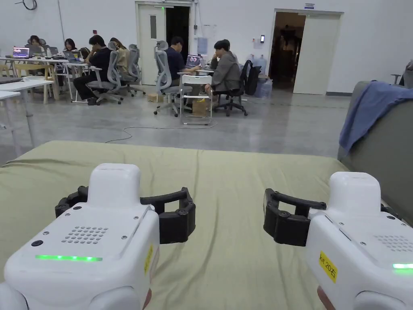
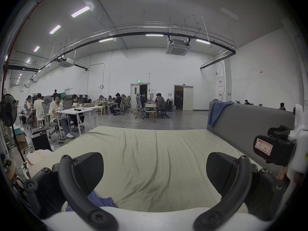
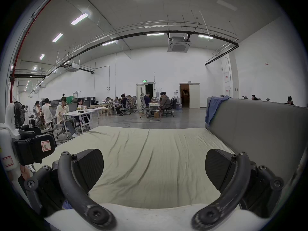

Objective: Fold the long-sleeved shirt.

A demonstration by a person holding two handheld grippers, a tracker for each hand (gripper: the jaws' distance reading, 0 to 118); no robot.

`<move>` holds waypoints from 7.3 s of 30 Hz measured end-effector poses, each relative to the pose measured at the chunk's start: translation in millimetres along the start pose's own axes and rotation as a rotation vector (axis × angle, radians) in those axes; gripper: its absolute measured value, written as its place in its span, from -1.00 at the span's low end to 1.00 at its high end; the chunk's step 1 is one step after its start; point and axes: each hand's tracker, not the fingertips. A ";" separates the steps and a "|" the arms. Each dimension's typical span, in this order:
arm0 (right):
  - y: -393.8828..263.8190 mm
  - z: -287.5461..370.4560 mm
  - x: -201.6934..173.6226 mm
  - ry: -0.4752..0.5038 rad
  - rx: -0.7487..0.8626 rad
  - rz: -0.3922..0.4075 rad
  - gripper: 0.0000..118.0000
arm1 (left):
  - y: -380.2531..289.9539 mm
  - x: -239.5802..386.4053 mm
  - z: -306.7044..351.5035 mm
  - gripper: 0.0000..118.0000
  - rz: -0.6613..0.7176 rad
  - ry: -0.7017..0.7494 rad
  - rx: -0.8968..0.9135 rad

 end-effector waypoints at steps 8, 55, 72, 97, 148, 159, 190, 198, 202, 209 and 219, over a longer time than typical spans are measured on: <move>-0.5 3.2 1.0 0.011 0.004 -0.007 1.00 | 0.3 1.1 2.9 1.00 -0.002 -0.021 0.005; -5.5 -10.3 2.7 -0.041 -0.041 -0.066 -1.00 | 3.8 -29.4 -2.0 -1.00 0.042 0.003 -0.026; -3.8 -19.8 -273.9 0.874 -0.064 0.002 -1.00 | -20.7 -244.5 95.2 -1.00 0.073 0.618 -0.156; -90.6 -77.2 -132.2 0.522 -0.424 0.033 -1.00 | -198.4 -291.9 -155.8 -0.63 0.381 0.372 -0.696; -123.8 -10.9 62.1 0.227 -0.501 -0.295 -1.00 | -245.6 9.0 -86.1 -1.00 0.197 -0.092 -0.903; -132.0 -62.7 64.6 0.194 -0.566 -0.205 -1.00 | -323.7 53.7 -197.9 0.91 0.023 -0.025 -0.971; -109.6 -153.6 43.4 0.214 -0.573 -0.205 -0.97 | -145.0 -38.9 -86.9 -0.91 0.391 -0.154 -0.593; 37.3 -106.6 53.9 0.065 -0.247 -0.088 -0.97 | -16.4 -67.0 -93.2 -0.91 0.441 -0.156 -0.268; 104.2 -134.7 62.6 -0.015 -0.199 -0.094 -0.97 | 51.3 -78.8 -132.9 -0.91 0.481 -0.174 -0.190; 195.9 -218.6 65.3 -0.029 -0.252 -0.109 -0.97 | 129.6 -88.3 -232.4 -0.91 0.556 -0.199 -0.206; 247.1 -347.4 70.2 -0.135 -0.297 -0.186 -0.97 | 158.9 -86.9 -362.2 -0.91 0.449 -0.056 -0.202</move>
